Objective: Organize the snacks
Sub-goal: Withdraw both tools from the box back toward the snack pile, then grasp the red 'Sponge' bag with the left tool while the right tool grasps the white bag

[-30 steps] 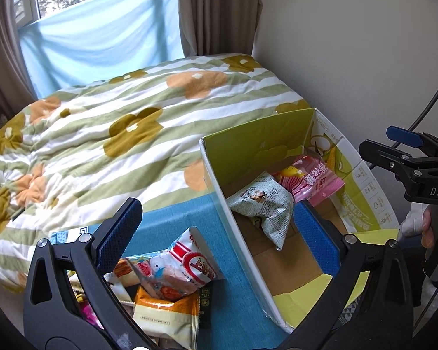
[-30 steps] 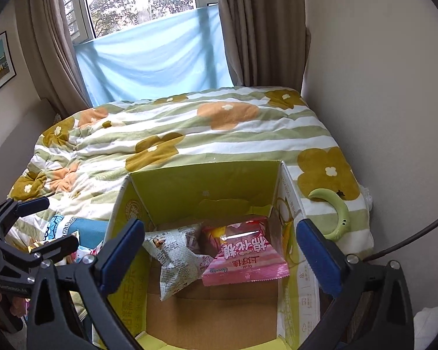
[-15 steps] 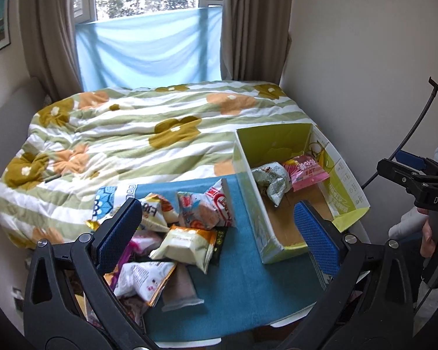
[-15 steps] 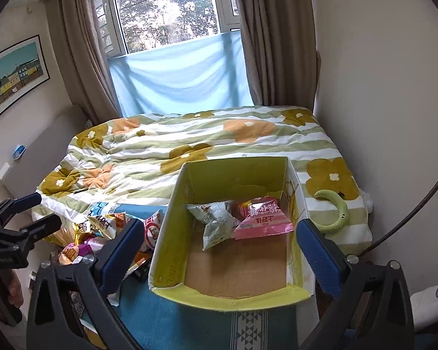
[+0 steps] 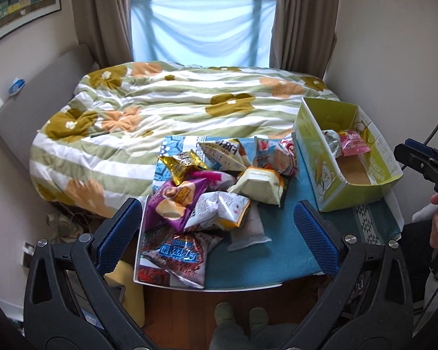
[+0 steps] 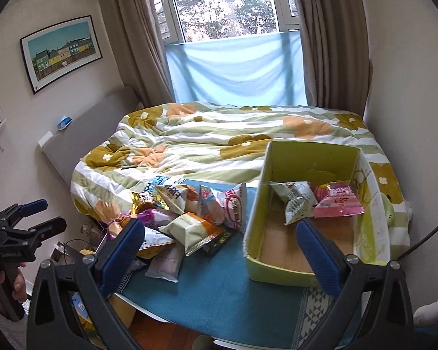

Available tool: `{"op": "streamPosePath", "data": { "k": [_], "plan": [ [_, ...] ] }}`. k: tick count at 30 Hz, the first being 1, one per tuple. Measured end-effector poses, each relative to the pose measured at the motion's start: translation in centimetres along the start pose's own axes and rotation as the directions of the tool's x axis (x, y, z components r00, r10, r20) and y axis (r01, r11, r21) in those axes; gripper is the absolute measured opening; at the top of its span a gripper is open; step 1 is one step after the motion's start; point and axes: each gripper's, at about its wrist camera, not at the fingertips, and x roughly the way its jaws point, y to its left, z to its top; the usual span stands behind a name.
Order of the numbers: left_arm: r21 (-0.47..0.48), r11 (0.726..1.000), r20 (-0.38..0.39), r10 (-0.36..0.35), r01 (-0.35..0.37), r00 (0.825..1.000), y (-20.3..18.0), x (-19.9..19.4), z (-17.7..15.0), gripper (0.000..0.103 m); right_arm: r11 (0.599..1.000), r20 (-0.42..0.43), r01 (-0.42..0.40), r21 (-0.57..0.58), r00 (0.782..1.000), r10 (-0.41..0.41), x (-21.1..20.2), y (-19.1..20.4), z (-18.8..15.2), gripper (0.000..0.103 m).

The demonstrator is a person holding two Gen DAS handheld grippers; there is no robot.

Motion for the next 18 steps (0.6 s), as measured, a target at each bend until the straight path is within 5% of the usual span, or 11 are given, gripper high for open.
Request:
{"op": "streamPosePath", "data": {
  "k": [8,18],
  "plan": [
    [0.05,0.998,-0.11,-0.041,0.047,0.993,4.7,4.8,-4.1,0.103,0.997,-0.046,-0.074,-0.033,0.996,0.072,5.6,5.8,-1.7,0.103],
    [0.087,0.986,-0.248,-0.118,0.143,0.962,6.6,12.2,-8.0,0.103,0.975,-0.161,-0.149,-0.165,0.979,0.122,13.4,10.8,-3.9,0.103]
  ]
}}
